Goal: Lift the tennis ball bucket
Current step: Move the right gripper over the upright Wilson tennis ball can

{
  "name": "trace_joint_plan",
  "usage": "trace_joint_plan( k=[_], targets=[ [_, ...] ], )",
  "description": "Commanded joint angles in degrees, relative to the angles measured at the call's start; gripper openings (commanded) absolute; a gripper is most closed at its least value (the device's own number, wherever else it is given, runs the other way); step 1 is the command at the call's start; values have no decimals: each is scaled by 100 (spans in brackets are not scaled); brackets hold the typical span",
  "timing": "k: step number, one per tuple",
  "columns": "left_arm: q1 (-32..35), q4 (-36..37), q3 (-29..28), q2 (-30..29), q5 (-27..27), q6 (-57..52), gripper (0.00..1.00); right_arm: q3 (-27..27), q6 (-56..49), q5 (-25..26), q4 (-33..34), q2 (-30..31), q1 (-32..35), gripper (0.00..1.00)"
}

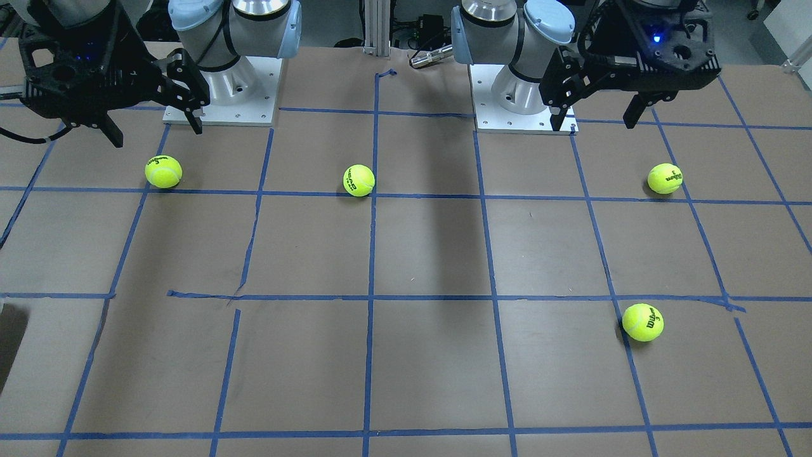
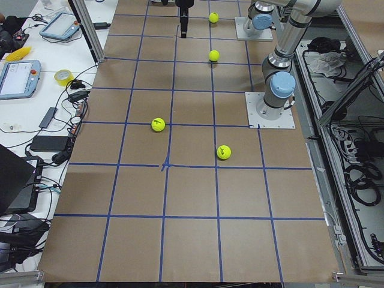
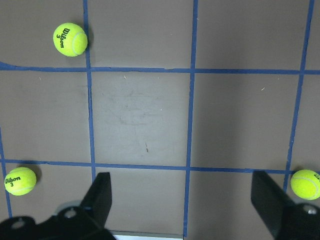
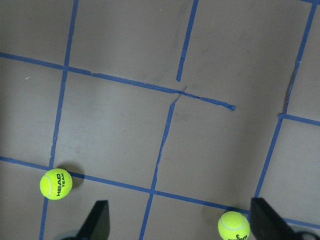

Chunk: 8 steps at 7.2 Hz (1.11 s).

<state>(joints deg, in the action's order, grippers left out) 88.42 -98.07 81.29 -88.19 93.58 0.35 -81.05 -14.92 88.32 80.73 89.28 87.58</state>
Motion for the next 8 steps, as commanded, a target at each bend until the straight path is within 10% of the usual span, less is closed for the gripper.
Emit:
trace_joint_plan(
  k=[1, 8],
  targets=[
    [-9, 121, 19, -31, 2, 0, 100, -7, -45, 18, 92, -51, -39, 100],
    [61, 226, -86, 100, -525, -9, 100, 1979, -450, 739, 1366, -2966, -1512, 100]
  ],
)
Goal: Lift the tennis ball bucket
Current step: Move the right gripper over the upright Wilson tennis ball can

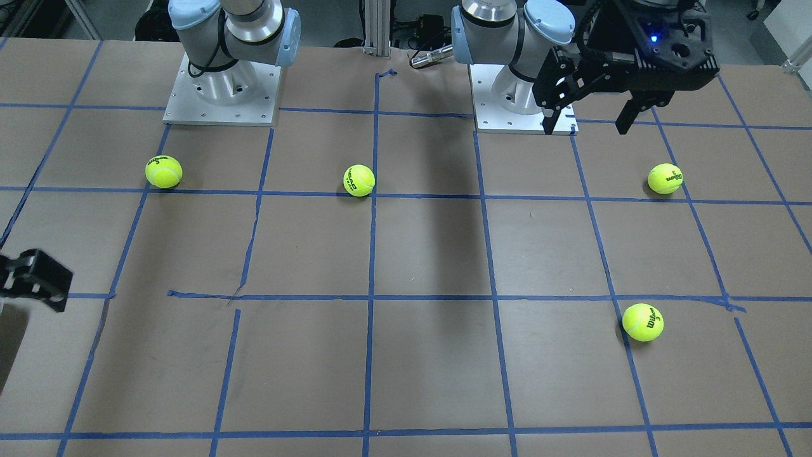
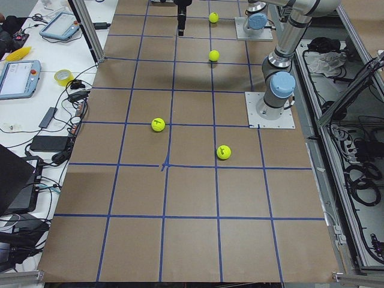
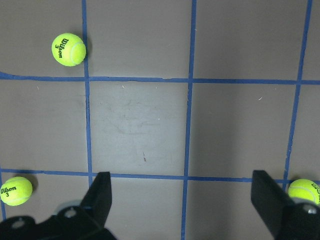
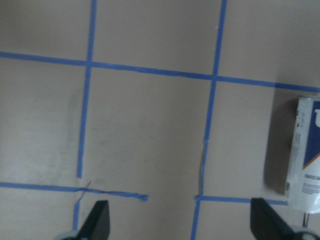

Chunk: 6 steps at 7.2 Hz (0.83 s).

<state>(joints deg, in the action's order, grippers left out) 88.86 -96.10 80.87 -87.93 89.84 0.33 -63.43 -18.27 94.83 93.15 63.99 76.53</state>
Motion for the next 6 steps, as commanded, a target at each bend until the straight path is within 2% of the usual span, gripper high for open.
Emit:
trace_joint_plan(
  k=[1, 2, 5, 6],
  targets=[
    [35, 21, 33, 161, -159, 2, 100, 304, -159, 80, 403, -762, -698, 100],
    [35, -31, 68, 258, -99, 2, 100, 322, -481, 80, 1032, -957, -901, 100],
    [-27, 117, 700, 294, -72, 72, 100, 322, -1176, -8, 1723, -1590, -1455, 100],
    [-27, 118, 667, 381, -63, 72, 100, 322, -1240, -191, 1872, -1748, -1562, 100]
  ],
)
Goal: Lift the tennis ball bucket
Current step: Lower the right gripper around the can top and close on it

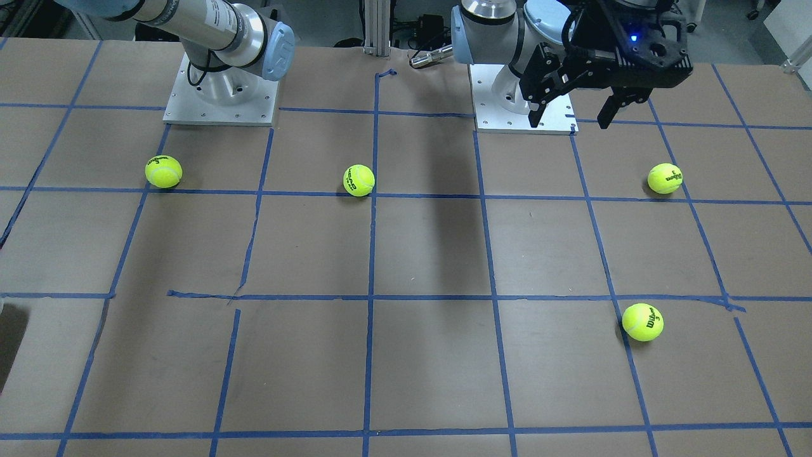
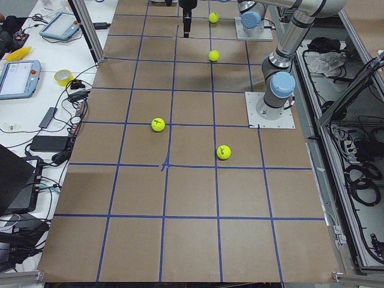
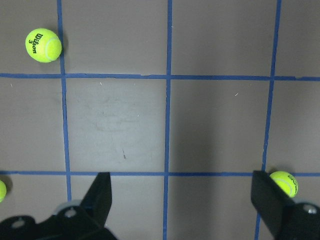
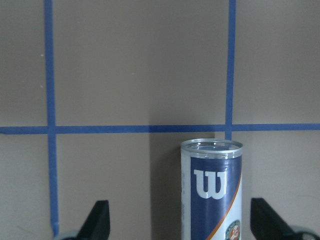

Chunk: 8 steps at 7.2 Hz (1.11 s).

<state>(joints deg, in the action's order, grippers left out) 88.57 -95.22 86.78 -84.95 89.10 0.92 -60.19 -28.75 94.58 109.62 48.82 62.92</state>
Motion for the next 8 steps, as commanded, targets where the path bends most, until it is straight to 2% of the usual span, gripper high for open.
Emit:
trace_joint_plan(
  k=[1, 3, 8],
  targets=[
    [2, 29, 76, 179, 2, -56, 100, -2, -245, -202, 418, -398, -210, 100],
    [11, 21, 111, 198, 2, -57, 100, -11, -483, -369, 691, -635, -236, 100],
    [-6, 12, 111, 75, 284, -57, 100, -72, -562, -370, 727, -927, -421, 100]
  ],
)
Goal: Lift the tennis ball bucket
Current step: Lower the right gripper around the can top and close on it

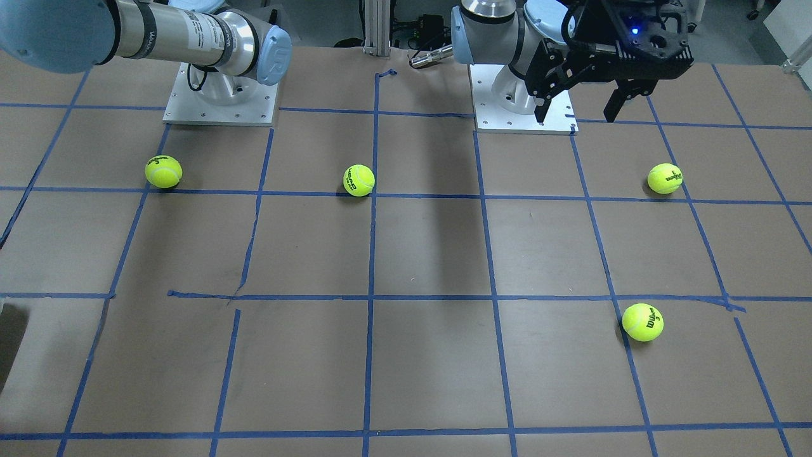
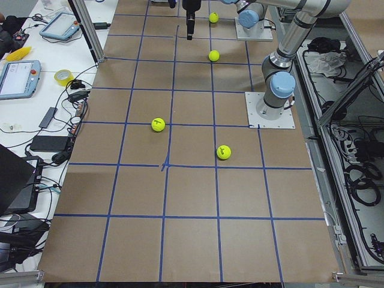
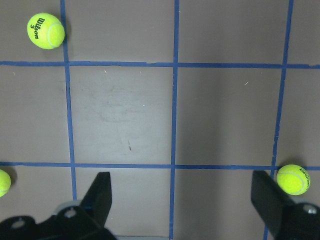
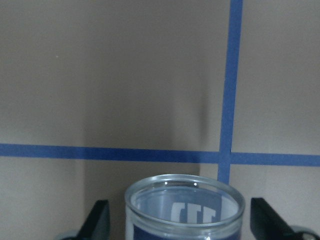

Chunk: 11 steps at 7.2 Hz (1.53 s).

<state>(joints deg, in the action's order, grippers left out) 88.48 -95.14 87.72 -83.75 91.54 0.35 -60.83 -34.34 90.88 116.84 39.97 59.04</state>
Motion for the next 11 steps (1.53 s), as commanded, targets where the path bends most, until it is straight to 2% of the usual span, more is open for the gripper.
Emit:
trace_joint_plan(
  k=[1, 3, 4, 5, 6, 7, 9, 10, 11],
  targets=[
    [-6, 4, -35, -10, 48, 0, 100, -17, -3, 0, 5, -68, -33, 98],
    [-6, 118, 25, -62, -30, 35, 100, -8, -90, -280, -4, -42, -33, 75],
    [-6, 93, 78, -72, -4, 27, 100, 1, -160, -299, -47, 2, -33, 56],
    [-6, 75, -9, -63, -30, 0, 100, -8, -178, -299, -100, 142, -25, 48],
    [3, 127, 95, -132, -39, 0, 100, -8, -274, -317, -553, 421, 28, 46],
    [3, 223, 105, -194, -31, -17, 100, -26, -414, -604, -1158, 833, 254, 45],
    [11, 469, 122, -247, -57, -26, 100, -261, -1053, -712, -1873, 1449, 921, 43],
    [29, 462, 148, -256, -74, -17, 100, -585, -1814, -704, -1850, 1722, 1455, 43],
    [12, 409, 131, -221, -66, -17, 100, -875, -1857, -704, -1797, 1916, 1983, 44]
  ],
)
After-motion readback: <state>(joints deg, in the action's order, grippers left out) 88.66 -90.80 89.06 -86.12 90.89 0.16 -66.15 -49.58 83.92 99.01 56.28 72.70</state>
